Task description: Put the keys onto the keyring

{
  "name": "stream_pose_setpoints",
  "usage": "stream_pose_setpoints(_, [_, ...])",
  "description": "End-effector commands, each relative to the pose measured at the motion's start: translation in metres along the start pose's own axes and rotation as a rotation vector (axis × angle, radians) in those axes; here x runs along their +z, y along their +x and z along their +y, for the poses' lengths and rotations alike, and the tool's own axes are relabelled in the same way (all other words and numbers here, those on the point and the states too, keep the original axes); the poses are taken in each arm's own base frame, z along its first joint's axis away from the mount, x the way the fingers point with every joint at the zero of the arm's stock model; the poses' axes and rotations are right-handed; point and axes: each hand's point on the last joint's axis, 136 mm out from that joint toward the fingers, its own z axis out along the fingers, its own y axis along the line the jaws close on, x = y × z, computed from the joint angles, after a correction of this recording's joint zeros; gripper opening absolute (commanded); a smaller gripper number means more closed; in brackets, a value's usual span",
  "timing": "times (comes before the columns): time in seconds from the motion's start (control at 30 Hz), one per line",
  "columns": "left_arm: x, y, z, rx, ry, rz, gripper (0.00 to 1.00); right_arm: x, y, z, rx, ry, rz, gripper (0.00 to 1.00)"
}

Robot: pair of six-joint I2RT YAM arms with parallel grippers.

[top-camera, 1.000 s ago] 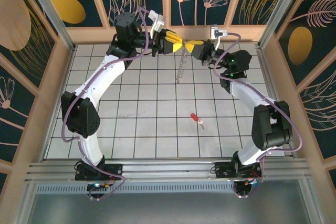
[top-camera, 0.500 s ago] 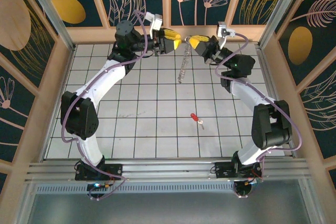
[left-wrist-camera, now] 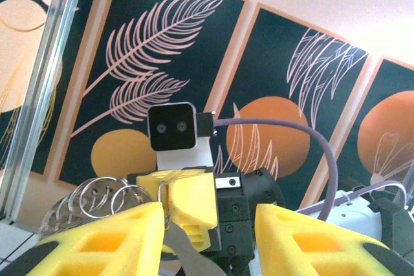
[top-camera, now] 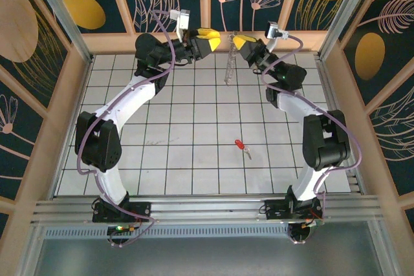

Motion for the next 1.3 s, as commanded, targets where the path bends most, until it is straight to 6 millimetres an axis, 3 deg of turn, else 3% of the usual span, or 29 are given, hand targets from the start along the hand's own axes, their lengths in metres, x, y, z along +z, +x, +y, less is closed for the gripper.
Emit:
stream_pose_setpoints(0.0, [0.002, -0.003, -0.008, -0.007, 0.056, -0.019, 0.41, 0.008, -0.022, 0.038, -0.106, -0.135, -0.080, 0.00])
stream_pose_setpoints(0.67, [0.004, 0.003, 0.001, -0.019, 0.041, 0.006, 0.41, 0.022, -0.007, 0.034, -0.052, -0.168, -0.050, 0.00])
stream_pose_setpoints(0.93, [-0.008, -0.004, 0.006, 0.020, -0.016, -0.036, 0.41, 0.017, -0.007, 0.032, -0.052, -0.151, -0.052, 0.00])
stream_pose_setpoints(1.27, [-0.004, 0.003, 0.013, 0.096, -0.087, 0.124, 0.40, 0.016, -0.001, 0.027, -0.029, -0.143, -0.027, 0.00])
